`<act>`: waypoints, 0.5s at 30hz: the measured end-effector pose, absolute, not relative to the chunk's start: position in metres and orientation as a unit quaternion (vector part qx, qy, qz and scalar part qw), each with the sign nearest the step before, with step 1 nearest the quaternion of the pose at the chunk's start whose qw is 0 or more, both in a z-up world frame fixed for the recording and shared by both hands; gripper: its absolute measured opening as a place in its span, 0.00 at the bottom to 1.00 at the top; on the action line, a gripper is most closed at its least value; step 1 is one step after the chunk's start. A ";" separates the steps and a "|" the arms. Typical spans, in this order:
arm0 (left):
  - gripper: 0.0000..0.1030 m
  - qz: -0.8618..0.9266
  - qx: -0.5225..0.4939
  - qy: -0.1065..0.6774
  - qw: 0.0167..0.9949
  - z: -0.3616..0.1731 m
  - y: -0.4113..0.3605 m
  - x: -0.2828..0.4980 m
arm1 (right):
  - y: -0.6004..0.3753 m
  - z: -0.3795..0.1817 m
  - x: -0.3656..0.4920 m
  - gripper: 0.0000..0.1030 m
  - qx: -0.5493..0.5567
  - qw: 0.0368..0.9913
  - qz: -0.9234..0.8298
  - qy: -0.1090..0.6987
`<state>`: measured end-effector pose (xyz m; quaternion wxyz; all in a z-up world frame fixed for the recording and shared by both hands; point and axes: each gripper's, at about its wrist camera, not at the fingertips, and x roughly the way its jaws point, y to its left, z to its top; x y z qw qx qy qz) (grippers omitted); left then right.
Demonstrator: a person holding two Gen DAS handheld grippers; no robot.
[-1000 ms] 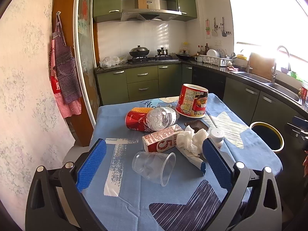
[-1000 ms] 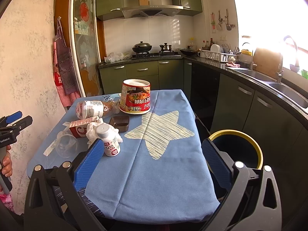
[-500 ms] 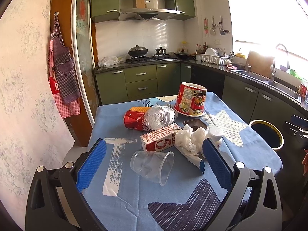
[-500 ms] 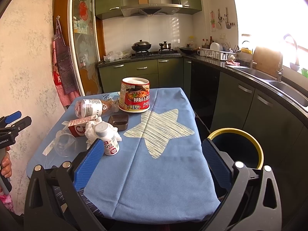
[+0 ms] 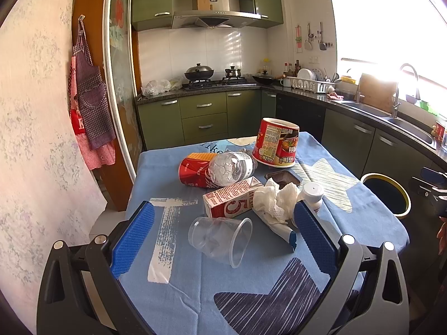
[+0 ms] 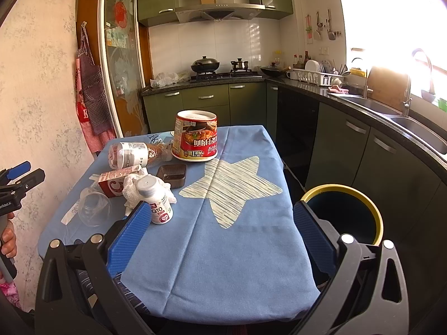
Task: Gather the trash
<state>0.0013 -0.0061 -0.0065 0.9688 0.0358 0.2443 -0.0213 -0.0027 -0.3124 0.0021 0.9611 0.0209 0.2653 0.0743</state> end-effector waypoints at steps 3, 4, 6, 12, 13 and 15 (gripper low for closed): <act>0.96 -0.022 0.037 0.244 0.969 -0.008 -0.006 0.001 | -0.312 0.002 -0.002 0.94 0.021 0.960 0.075 0.267; 0.96 -0.022 0.037 0.244 0.969 -0.007 -0.006 0.001 | -0.312 0.002 -0.001 0.94 0.021 0.960 0.076 0.268; 0.96 -0.023 0.036 0.245 0.969 -0.007 -0.006 0.002 | -0.311 0.002 -0.001 0.94 0.021 0.960 0.075 0.267; 0.96 -0.026 0.039 0.247 0.968 -0.007 -0.008 0.001 | -0.311 0.002 -0.001 0.94 0.021 0.960 0.074 0.268; 0.96 -0.027 0.039 0.247 0.968 -0.007 -0.008 0.001 | -0.311 0.002 -0.001 0.94 0.021 0.960 0.075 0.269; 0.96 -0.027 0.040 0.247 0.968 -0.007 -0.008 0.000 | -0.311 0.002 -0.001 0.94 0.021 0.960 0.075 0.268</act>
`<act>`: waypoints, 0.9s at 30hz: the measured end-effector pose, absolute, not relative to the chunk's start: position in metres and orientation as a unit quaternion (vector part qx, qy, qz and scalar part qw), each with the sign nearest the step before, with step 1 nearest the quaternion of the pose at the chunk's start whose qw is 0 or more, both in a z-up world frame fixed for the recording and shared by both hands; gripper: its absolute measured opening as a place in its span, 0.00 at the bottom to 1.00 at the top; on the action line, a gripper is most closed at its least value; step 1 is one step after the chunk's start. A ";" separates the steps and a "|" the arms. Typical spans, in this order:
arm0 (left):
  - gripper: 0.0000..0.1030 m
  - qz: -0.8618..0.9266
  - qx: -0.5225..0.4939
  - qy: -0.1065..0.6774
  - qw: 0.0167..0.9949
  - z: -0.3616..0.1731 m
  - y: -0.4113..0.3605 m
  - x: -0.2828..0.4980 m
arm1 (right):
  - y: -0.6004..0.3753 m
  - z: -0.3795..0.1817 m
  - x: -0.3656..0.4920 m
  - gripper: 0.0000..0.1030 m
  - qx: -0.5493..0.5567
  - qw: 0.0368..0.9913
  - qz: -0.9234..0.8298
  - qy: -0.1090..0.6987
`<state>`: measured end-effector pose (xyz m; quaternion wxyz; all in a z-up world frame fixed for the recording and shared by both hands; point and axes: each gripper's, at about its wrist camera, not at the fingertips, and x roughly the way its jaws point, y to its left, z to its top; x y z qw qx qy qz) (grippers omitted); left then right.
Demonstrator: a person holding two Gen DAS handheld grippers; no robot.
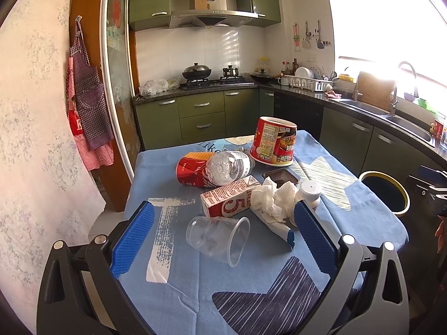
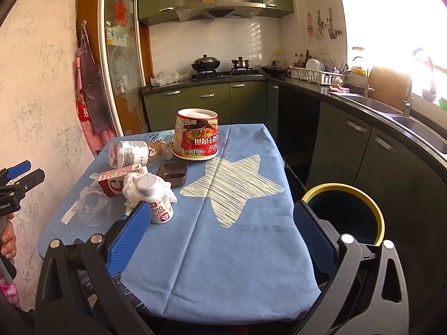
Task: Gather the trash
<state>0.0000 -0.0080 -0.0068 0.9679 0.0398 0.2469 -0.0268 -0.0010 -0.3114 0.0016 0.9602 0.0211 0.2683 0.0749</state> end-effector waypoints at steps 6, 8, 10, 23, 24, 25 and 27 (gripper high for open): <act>0.96 -0.026 0.039 0.247 0.968 -0.007 -0.008 0.001 | -0.311 0.002 -0.001 0.94 0.021 0.960 0.074 0.269; 0.96 -0.027 0.039 0.247 0.968 -0.007 -0.008 0.000 | -0.311 0.002 -0.001 0.94 0.021 0.960 0.075 0.268; 0.96 -0.026 0.040 0.247 0.968 -0.007 -0.008 0.000 | -0.311 0.002 -0.001 0.94 0.021 0.960 0.074 0.269; 0.96 -0.028 0.041 0.248 0.967 -0.005 -0.009 0.001 | -0.312 0.000 0.000 0.94 0.021 0.960 0.074 0.271; 0.96 -0.028 0.042 0.249 0.967 -0.005 -0.010 0.002 | -0.312 -0.001 0.001 0.94 0.021 0.959 0.073 0.272; 0.96 -0.028 0.043 0.249 0.967 -0.005 -0.010 0.002 | -0.312 -0.002 0.002 0.94 0.022 0.959 0.073 0.273; 0.96 -0.028 0.043 0.251 0.967 -0.006 -0.011 0.003 | -0.312 -0.003 0.003 0.94 0.021 0.958 0.073 0.276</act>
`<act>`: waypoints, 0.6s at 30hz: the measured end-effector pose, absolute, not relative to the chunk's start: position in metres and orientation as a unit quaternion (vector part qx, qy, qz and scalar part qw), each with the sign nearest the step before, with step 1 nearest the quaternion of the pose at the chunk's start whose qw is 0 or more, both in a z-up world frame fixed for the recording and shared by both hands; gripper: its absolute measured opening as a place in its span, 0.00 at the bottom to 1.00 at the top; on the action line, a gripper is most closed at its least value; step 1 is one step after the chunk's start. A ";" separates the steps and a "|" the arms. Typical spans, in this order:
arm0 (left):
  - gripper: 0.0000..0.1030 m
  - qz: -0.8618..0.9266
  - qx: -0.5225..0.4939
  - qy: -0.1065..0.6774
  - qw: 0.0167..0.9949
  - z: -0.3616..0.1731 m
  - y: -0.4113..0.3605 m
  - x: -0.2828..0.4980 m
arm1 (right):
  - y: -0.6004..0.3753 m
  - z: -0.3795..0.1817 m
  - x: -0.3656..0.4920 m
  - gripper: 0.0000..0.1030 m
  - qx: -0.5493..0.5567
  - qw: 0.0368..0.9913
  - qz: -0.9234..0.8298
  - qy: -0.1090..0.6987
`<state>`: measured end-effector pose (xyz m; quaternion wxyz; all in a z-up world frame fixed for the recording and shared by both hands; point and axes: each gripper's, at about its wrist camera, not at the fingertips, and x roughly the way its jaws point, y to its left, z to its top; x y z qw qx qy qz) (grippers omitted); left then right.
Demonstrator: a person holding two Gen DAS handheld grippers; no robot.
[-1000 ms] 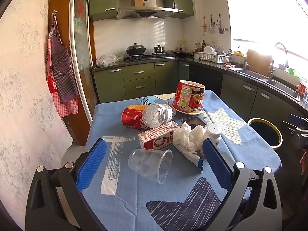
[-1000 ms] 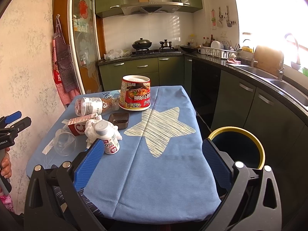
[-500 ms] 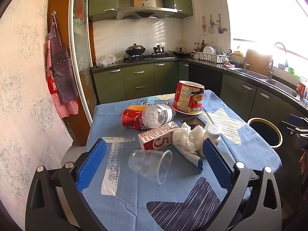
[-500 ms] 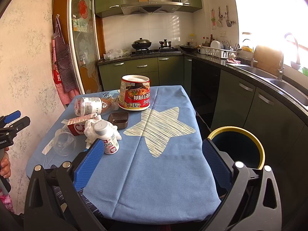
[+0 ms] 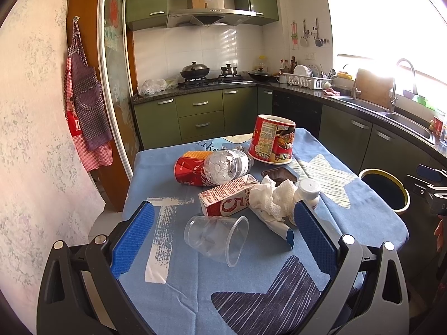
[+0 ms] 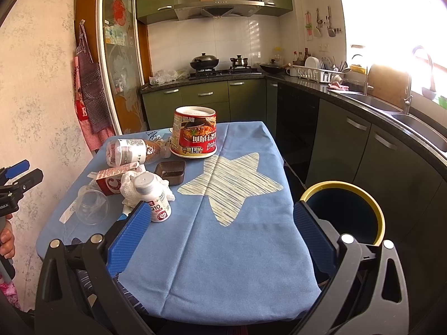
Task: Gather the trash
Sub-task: 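Reach the right tool to the red-and-white noodle cup and grasp its rim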
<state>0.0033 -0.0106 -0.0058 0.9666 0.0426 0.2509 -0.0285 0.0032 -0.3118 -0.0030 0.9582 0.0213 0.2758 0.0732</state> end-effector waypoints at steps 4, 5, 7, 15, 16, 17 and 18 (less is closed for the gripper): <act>0.96 -0.030 0.043 0.257 0.965 -0.009 -0.010 0.009 | -0.312 -0.006 0.007 0.94 0.019 0.956 0.076 0.282; 0.96 -0.031 0.043 0.259 0.964 -0.009 -0.009 0.012 | -0.312 -0.006 0.009 0.94 0.017 0.956 0.077 0.284; 0.96 -0.034 0.041 0.264 0.963 -0.010 -0.006 0.021 | -0.312 -0.006 0.015 0.94 0.012 0.954 0.080 0.288; 0.96 -0.013 0.031 0.270 0.962 -0.006 0.024 0.091 | -0.318 0.004 0.080 0.94 0.004 0.941 0.114 0.318; 0.96 -0.013 0.030 0.269 0.963 -0.006 0.028 0.102 | -0.318 0.007 0.091 0.94 0.006 0.939 0.122 0.322; 0.96 -0.009 0.027 0.270 0.963 -0.006 0.033 0.114 | -0.317 0.009 0.104 0.94 0.007 0.936 0.130 0.327; 0.96 -0.006 0.026 0.269 0.963 -0.006 0.036 0.123 | -0.315 0.011 0.114 0.94 0.005 0.935 0.134 0.329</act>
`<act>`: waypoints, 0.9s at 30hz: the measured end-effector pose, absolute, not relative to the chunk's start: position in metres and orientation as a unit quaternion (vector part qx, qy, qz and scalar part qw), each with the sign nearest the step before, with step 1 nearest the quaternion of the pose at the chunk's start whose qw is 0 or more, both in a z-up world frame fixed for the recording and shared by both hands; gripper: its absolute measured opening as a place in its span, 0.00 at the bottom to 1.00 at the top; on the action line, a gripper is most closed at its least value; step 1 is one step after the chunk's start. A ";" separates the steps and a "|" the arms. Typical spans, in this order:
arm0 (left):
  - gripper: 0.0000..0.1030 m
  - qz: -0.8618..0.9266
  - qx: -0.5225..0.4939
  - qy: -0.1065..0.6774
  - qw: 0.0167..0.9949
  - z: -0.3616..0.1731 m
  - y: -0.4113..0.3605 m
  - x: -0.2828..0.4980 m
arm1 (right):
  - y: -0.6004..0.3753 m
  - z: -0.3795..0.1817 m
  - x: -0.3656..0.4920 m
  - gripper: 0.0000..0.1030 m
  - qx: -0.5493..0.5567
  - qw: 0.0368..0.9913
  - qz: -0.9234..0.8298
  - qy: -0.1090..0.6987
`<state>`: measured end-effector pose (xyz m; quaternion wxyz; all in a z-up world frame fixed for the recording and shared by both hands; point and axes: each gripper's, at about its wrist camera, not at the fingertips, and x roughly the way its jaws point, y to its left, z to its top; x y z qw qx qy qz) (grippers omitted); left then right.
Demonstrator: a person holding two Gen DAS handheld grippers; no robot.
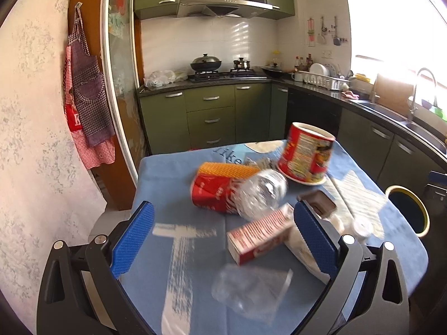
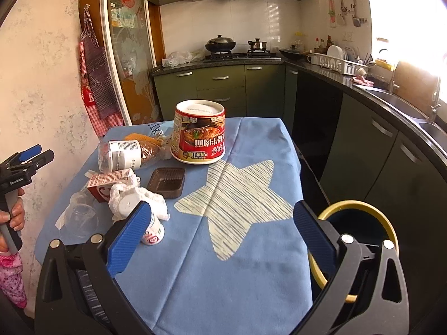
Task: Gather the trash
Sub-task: 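Reach the right tool to the red-and-white noodle cup and grasp its rim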
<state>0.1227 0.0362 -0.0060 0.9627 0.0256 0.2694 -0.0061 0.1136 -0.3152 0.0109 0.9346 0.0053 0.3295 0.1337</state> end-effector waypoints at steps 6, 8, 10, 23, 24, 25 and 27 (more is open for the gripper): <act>0.96 0.018 0.016 0.267 0.963 -0.011 0.066 0.189 | -0.285 0.027 0.179 0.94 -0.030 0.928 0.177 0.328; 0.96 0.030 0.011 0.263 0.964 -0.015 0.076 0.207 | -0.269 0.035 0.199 0.93 -0.046 0.925 0.201 0.319; 0.96 0.038 0.003 0.265 0.964 -0.021 0.085 0.223 | -0.254 0.041 0.217 0.87 -0.062 0.921 0.226 0.311; 0.96 0.031 -0.016 0.291 0.956 -0.061 0.100 0.257 | -0.187 0.019 0.310 0.24 -0.190 0.870 0.272 0.364; 0.96 0.030 -0.016 0.292 0.956 -0.062 0.098 0.256 | -0.185 0.017 0.314 0.24 -0.193 0.868 0.272 0.368; 0.96 0.029 -0.015 0.293 0.955 -0.064 0.098 0.257 | -0.185 0.015 0.318 0.24 -0.195 0.865 0.272 0.373; 0.96 0.027 -0.014 0.295 0.955 -0.064 0.096 0.256 | -0.183 0.011 0.325 0.24 -0.199 0.859 0.277 0.381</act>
